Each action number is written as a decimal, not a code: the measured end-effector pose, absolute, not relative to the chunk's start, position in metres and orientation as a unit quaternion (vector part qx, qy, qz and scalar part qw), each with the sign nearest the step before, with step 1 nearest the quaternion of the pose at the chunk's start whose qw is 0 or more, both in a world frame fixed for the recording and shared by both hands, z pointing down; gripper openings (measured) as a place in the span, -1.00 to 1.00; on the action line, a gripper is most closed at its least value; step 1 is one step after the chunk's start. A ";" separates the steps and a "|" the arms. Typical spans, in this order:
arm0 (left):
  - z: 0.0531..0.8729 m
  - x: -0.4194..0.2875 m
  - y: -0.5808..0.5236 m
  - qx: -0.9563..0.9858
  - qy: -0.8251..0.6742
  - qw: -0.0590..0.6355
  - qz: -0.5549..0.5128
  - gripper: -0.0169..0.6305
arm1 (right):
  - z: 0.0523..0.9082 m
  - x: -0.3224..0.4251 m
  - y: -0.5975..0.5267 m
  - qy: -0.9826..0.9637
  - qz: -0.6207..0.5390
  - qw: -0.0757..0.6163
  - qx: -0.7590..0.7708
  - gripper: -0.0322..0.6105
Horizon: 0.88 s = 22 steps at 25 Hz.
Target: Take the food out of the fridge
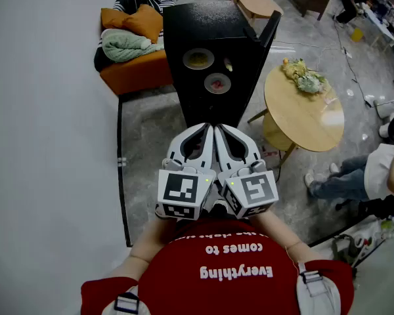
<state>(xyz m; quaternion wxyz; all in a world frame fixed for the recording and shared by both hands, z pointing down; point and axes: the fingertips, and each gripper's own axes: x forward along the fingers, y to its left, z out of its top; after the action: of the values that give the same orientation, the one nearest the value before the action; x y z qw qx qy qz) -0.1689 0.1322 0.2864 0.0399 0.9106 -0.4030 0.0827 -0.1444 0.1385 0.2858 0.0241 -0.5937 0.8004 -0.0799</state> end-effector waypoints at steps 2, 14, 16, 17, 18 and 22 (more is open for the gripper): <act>0.287 -0.168 0.131 0.910 -0.403 0.039 0.083 -0.93 | 0.285 -0.144 0.137 0.801 -0.079 0.026 -0.593 -0.87; 0.296 -0.164 0.132 0.905 -0.412 0.043 0.095 -0.93 | 0.301 -0.143 0.137 0.815 -0.095 0.027 -0.571 -0.87; 0.299 -0.161 0.134 0.904 -0.414 0.049 0.096 -0.93 | 0.306 -0.139 0.139 0.817 -0.101 0.029 -0.567 -0.87; 0.301 -0.159 0.135 0.903 -0.415 0.053 0.096 -0.93 | 0.308 -0.137 0.140 0.817 -0.105 0.029 -0.566 -0.87; 0.304 -0.157 0.136 0.903 -0.416 0.057 0.098 -0.93 | 0.310 -0.134 0.141 0.816 -0.109 0.028 -0.566 -0.87; 0.324 -0.144 0.145 0.898 -0.420 0.074 0.106 -0.93 | 0.332 -0.123 0.150 0.819 -0.120 0.009 -0.561 -0.87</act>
<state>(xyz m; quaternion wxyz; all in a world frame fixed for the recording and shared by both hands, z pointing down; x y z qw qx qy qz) -0.1442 0.1449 0.3244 0.0741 0.8985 -0.4196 0.1057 -0.1226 0.1501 0.3316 0.0093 -0.5607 0.8191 -0.1204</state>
